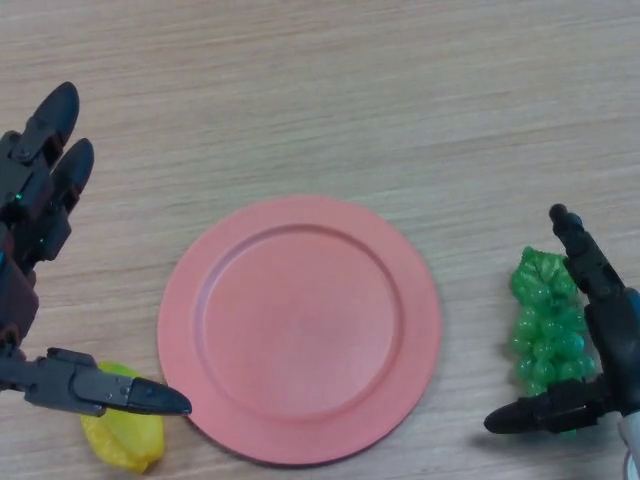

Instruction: Pick up the green grapes and place it on the plate

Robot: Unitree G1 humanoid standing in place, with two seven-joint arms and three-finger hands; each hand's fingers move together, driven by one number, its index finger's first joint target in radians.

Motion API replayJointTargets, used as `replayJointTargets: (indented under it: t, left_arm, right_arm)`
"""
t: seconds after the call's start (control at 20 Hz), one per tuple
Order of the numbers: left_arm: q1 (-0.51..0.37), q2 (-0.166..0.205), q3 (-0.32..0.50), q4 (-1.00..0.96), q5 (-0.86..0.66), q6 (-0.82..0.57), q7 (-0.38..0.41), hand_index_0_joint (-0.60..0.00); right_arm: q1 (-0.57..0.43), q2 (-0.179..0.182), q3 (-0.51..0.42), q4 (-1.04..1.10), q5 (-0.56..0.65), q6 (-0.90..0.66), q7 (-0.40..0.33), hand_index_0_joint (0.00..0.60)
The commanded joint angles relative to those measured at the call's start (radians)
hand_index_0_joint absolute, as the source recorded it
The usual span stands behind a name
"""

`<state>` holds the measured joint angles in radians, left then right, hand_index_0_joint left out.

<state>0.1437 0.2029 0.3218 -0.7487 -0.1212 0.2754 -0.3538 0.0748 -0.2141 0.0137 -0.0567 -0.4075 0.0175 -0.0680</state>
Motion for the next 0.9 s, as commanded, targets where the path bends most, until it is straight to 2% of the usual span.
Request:
replayJointTargets:
  t: [0.05, 0.1, 0.15, 0.2, 0.45, 0.65, 0.8, 0.9]
  left_arm:
    - [-0.014, 0.027, 0.032, -0.051, 0.0, -0.142, 0.002, 0.0]
    - [-0.014, 0.027, 0.033, -0.051, -0.002, -0.141, 0.002, 0.0]
    - [-0.014, 0.027, 0.035, -0.049, -0.004, -0.142, 0.001, 0.0]
    - [-0.014, 0.027, 0.04, -0.041, -0.007, -0.151, 0.002, 0.0]
    - [-0.007, 0.021, 0.038, -0.036, -0.008, -0.167, 0.012, 0.0]
    - [-0.009, 0.022, 0.036, -0.043, -0.013, -0.161, 0.017, 0.0]
    - [-0.009, 0.023, 0.035, -0.041, -0.013, -0.164, 0.017, 0.0]
    - [-0.012, 0.025, 0.04, -0.039, -0.023, -0.163, 0.014, 0.0]
  right_arm:
    - [-0.03, -0.027, -0.054, -0.038, -0.041, -0.134, -0.077, 0.201]
    - [-0.037, -0.036, -0.055, -0.019, -0.072, -0.132, -0.078, 0.351]
    - [-0.043, -0.048, -0.057, -0.001, -0.118, -0.131, -0.075, 0.45]
    - [-0.053, -0.072, -0.068, 0.031, -0.219, -0.125, -0.057, 0.593]
    - [-0.04, -0.061, -0.068, -0.028, -0.202, -0.115, -0.021, 0.6]
    - [-0.068, -0.044, -0.056, -0.156, -0.14, -0.047, 0.047, 0.6]
    - [-0.143, -0.013, -0.008, -0.329, -0.033, 0.101, 0.129, 0.6]
    - [-0.213, 0.009, 0.053, -0.407, -0.034, 0.2, 0.158, 0.6]
